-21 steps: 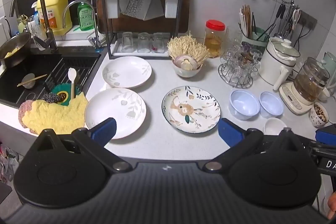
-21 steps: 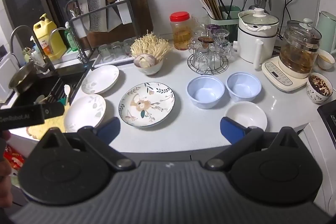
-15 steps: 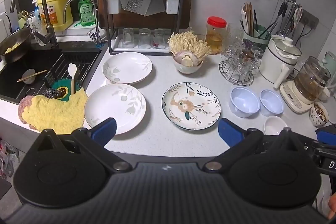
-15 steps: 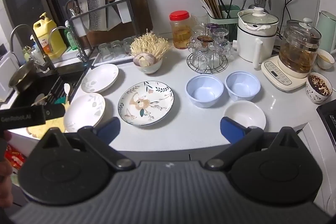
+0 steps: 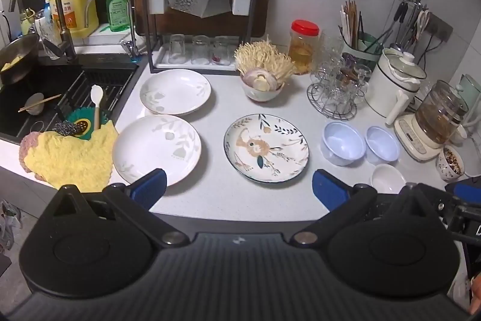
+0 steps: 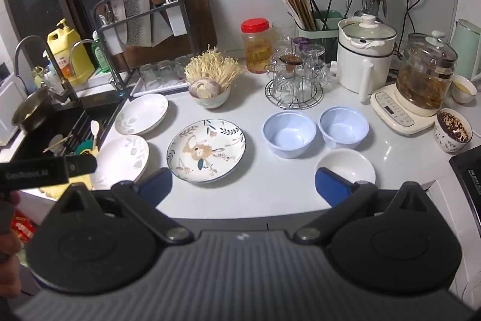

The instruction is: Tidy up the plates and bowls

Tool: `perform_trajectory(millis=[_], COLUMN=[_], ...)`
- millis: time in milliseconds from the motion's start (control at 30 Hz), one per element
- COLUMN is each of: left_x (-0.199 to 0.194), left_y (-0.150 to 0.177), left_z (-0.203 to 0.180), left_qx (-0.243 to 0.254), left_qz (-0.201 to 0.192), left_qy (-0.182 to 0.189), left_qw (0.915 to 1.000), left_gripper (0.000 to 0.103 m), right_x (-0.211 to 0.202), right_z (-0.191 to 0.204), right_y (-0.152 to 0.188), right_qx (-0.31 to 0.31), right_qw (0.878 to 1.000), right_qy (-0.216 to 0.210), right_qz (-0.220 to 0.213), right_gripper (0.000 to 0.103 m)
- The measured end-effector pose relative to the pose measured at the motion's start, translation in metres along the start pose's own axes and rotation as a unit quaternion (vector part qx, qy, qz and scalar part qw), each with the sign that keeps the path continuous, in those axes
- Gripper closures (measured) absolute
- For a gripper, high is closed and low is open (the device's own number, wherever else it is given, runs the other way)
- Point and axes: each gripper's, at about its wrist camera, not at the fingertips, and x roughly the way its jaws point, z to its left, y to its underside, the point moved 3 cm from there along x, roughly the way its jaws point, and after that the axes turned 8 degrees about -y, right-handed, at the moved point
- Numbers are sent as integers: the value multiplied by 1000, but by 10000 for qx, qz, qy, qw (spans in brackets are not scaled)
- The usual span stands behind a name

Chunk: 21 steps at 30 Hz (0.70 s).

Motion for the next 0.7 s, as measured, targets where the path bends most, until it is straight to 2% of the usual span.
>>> perform_trajectory(millis=[700], left_x=[-1], left_y=[-5], left_z=[-2], left_qx=[109], left_qz=[13], left_qy=[1], left_qw=[9999], left_gripper=[0], right_x=[-4], right_z=[-3], right_y=[-1], right_qx=[59], right_qw=[10000], right_qy=[34], right_qz=[26], right_gripper=[0])
